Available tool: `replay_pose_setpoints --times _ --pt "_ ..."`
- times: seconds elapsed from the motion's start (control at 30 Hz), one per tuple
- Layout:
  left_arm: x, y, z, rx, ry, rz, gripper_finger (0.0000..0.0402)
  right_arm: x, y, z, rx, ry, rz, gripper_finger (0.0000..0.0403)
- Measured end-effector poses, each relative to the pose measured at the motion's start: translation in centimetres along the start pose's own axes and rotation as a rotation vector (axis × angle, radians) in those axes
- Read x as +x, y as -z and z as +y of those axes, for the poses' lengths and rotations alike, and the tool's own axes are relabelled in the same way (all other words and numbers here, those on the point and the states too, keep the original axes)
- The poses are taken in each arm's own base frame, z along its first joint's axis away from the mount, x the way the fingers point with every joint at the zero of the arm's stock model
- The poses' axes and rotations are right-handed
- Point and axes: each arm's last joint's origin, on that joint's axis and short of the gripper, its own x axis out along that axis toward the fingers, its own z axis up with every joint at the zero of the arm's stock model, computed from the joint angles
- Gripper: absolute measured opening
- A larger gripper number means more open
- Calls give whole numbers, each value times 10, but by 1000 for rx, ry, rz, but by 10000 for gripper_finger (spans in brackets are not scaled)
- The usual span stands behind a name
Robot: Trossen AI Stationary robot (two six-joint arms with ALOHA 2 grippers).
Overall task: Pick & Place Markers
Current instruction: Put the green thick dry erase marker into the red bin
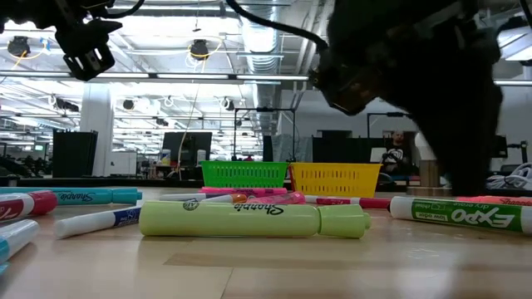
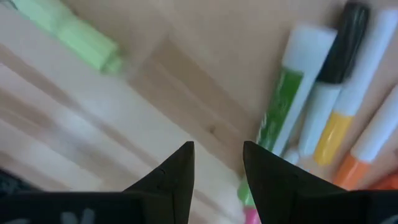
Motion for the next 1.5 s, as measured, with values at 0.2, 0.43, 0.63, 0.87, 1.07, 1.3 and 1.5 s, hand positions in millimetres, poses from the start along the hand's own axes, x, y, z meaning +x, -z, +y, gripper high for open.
replay_pose_setpoints --times 0.2,0.43,0.63,0.87,1.07,1.3,1.5 --pt "0 0 0 -4 0 -1 195 -1 3 -7 20 44 79 129" --pt "0 0 0 -4 1 -1 195 -1 0 -8 -14 84 -8 129" --pt "0 -1 0 -5 -2 -10 195 -1 -3 -5 -54 89 -103 129" --pt "0 -1 0 -5 -2 -10 195 -1 -2 -10 -45 137 -98 129" --pt "0 -1 0 -5 -1 -11 195 -1 -3 -9 -47 140 -112 129" --pt "0 -1 0 -5 -1 -11 195 -1 -3 -9 -49 140 -134 129" --pt "0 -1 0 -5 -1 -11 195 -1 -4 -9 -42 142 -145 129"
